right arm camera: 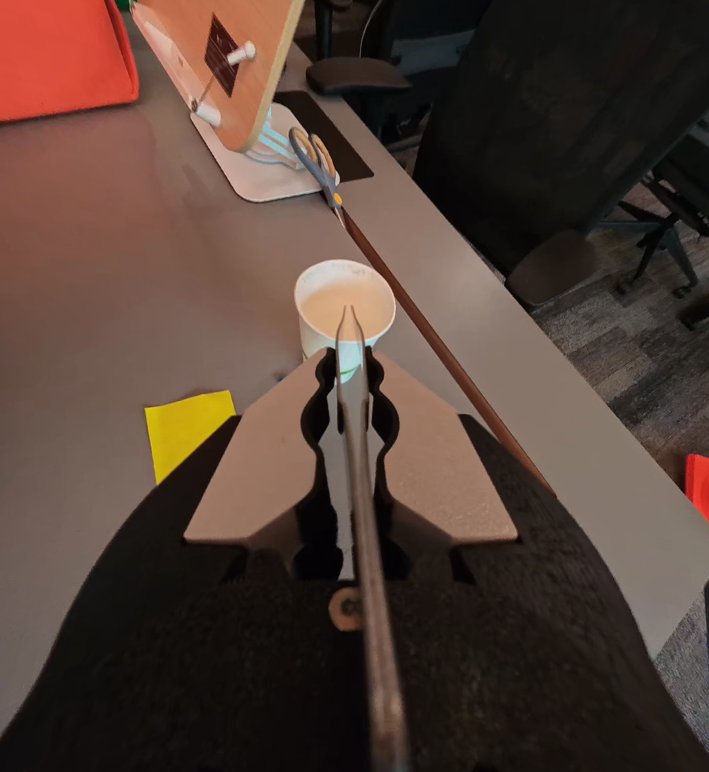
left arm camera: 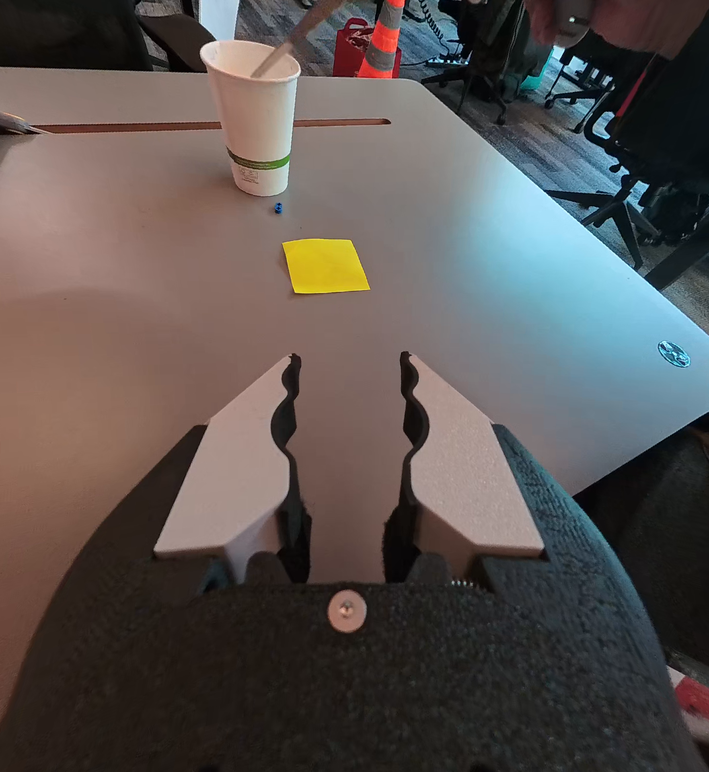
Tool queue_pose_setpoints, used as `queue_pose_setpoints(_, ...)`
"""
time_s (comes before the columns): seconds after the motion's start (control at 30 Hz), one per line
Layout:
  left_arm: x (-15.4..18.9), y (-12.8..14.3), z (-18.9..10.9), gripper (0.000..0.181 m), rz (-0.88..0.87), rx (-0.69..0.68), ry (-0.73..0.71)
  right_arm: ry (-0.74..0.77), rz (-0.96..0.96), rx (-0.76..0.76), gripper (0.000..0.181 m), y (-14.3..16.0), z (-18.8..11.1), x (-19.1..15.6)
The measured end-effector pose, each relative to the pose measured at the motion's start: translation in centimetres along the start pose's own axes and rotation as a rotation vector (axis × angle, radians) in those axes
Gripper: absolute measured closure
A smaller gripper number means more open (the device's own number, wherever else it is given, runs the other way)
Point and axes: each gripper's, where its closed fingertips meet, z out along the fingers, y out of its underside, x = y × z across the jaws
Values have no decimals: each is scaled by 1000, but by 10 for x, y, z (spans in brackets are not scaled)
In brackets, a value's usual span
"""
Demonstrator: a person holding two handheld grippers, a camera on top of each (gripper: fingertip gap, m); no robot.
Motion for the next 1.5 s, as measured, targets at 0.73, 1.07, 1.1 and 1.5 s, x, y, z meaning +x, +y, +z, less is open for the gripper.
queue_pose_setpoints(0.73, 6, 1, 2, 132, 1, -6, 17, -28, 129, 184, 164, 113, -20, -64)
queue_pose_setpoints(1.07, 5, 2, 6, 132, -4, -13, 16, -53, 161, 174, 164, 112, 0, -58)
queue_pose_setpoints(1.1, 4, 3, 6, 132, -6, -13, 16, -54, 162, 176, 164, 112, 0, -58)
queue_pose_setpoints(1.5, 4, 4, 9, 132, -27, -14, 27, -68, 172, 236, 168, 101, -11, -54)
